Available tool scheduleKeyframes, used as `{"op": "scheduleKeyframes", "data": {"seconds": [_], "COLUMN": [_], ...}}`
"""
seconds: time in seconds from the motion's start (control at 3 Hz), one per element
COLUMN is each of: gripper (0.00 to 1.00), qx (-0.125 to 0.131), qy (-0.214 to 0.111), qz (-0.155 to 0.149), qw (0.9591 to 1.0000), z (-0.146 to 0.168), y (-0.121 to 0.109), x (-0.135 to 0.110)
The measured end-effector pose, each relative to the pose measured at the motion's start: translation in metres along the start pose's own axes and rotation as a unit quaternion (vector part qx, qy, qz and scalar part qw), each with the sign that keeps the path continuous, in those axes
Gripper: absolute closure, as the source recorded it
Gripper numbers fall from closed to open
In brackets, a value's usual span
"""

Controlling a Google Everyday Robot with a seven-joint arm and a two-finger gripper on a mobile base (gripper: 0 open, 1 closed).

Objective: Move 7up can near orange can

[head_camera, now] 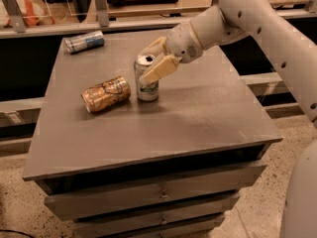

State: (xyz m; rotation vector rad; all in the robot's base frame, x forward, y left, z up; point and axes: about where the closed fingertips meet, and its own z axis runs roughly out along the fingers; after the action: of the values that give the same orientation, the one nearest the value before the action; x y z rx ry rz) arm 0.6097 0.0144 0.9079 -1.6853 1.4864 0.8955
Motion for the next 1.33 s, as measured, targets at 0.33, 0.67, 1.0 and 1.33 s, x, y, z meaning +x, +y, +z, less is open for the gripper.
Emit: {"op": "scheduleKeyframes", "data": {"seconds": [0.33,0.67,1.0,1.33], "gripper": [0.64,0.87,1.0,1.0], "qx": [0.002,0.024,0.047,0.076], "qy": [-0.008,-0.015,-0.032,-0.037], "qz": [-0.02,-0.021,-0.028,-0.032], "qw": [0.9998,0.9994,0.998,0.9959], "z": [-0.003,-0.021,-0.05,-0.078], "y": [0.003,0.0,0.003,0.007], "x": [-0.01,-0.026,-0.048,-0.068]}}
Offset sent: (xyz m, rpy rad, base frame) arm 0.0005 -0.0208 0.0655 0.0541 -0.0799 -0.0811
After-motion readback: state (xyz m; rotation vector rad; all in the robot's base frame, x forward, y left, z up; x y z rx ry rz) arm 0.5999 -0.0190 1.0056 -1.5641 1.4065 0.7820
